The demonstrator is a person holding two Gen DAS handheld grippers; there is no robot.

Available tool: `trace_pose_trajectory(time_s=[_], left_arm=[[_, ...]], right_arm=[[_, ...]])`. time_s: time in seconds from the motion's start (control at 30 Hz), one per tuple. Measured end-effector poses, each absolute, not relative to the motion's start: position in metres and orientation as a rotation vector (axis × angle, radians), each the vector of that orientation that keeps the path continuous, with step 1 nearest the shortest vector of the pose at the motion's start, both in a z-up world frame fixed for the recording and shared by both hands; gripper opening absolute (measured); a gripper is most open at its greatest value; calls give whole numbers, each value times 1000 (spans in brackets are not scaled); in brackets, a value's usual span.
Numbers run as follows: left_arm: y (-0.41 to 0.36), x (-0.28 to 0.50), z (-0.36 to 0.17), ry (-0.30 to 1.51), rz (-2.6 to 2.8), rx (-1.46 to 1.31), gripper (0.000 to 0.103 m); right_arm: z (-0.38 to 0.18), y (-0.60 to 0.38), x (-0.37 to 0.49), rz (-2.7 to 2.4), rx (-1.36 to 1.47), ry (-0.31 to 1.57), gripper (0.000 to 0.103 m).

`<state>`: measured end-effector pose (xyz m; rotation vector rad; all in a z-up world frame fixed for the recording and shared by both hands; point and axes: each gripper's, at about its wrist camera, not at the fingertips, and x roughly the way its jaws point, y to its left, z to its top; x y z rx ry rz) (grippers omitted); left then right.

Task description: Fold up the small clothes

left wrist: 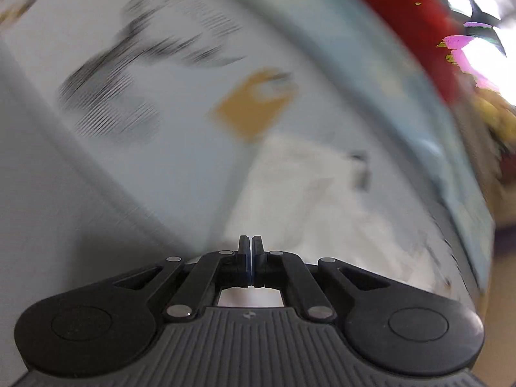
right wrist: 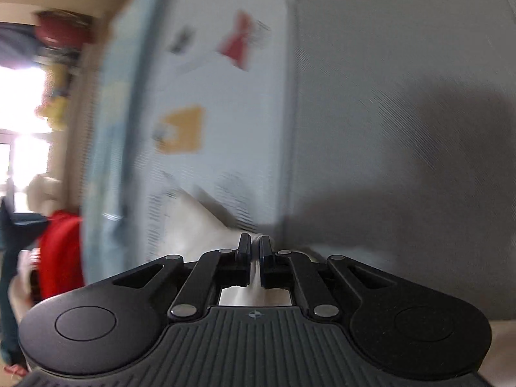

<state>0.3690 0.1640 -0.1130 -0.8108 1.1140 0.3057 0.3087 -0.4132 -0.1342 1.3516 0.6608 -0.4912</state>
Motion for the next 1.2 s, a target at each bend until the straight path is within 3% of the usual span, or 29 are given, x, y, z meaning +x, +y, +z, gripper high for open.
trace_pose_trajectory(time_s=[0.23, 0.37, 0.5, 0.57, 0.6, 0.7, 0.73, 0.77, 0.83, 1.03, 1.2], left_arm=[[155, 369, -89, 985, 187, -800, 2], [141, 381, -110, 1021, 104, -826, 16], [135, 390, -136, 1043, 122, -821, 19], [131, 394, -145, 1050, 129, -836, 32], [129, 396, -148, 1066, 137, -831, 33], [117, 404, -154, 1087, 140, -753, 33], [111, 406, -152, 1089, 140, -693, 29], [107, 407, -150, 1090, 143, -636, 13], [103, 405, -140, 1074, 143, -578, 9], [107, 369, -79, 973, 284, -497, 8], [133, 353, -112, 1132, 405, -643, 12]], right_arm=[[-113, -408, 315, -487, 1215, 682, 13], [-95, -387, 314, -514, 1070, 663, 19], [-82, -369, 309, -485, 971, 651, 20], [-76, -361, 309, -455, 915, 626, 20], [-73, -359, 312, -444, 889, 614, 20], [-72, -362, 321, -393, 866, 597, 27], [-72, -365, 325, -387, 865, 599, 28], [-73, -367, 328, -386, 863, 601, 30], [-76, -372, 334, -383, 863, 614, 31], [-84, -371, 343, -385, 893, 658, 32], [-95, -363, 345, -358, 944, 731, 38]])
